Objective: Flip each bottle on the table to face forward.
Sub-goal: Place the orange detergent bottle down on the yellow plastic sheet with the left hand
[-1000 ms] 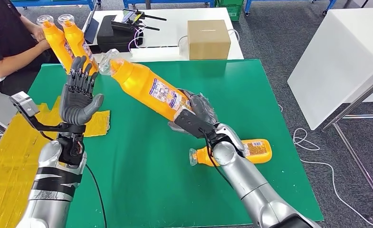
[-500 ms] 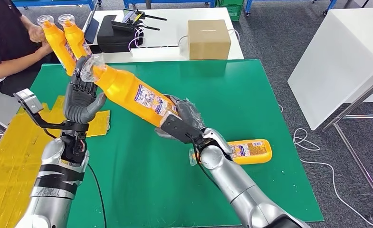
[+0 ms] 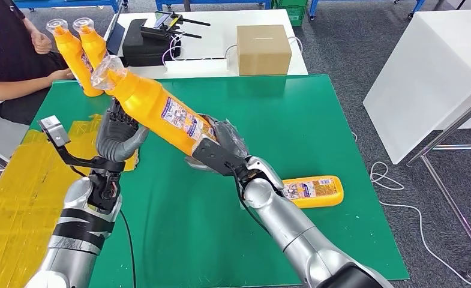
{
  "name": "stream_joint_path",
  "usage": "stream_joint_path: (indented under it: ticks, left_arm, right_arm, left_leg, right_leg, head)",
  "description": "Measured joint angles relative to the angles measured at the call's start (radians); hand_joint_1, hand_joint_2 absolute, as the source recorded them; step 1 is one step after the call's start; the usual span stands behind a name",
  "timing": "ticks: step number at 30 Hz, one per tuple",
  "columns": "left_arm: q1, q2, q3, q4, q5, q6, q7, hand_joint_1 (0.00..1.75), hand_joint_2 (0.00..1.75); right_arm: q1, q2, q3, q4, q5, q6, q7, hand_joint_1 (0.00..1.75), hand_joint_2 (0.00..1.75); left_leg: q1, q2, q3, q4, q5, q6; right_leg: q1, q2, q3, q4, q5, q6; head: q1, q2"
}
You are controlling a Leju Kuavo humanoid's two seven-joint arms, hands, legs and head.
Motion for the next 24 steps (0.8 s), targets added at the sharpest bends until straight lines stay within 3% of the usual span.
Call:
stream_joint_path:
  ticks: [17,24]
  left_arm:
    - [-0.01,-0.002,-0.017,0.044,0.002,-0.01,-0.008,0.0,1.75]
    - [-0.016,-0.002,-0.015,0.063,0.007,-0.019,-0.018,0.0,1.75]
  right_arm:
    - [-0.073,0.028,0.004,0.067,-0.016,0.011,0.019,1.75,1.75]
    - [-0.072,0.074,0.087,0.123,-0.027,0.016,0.053,1.75,1.75]
  left_leg:
    - [0.0,0.0,0.0,0.0,0.0,0.0]
    - [0.0,0.0,0.0,0.0,0.0,0.0]
  right_leg:
    - [0.0,0.0,0.0,0.0,0.0,0.0]
    - [0.001,0.0,0.0,0.0,0.0,0.0]
  head:
    - [0.0,0.0]
    - [0.0,0.0]
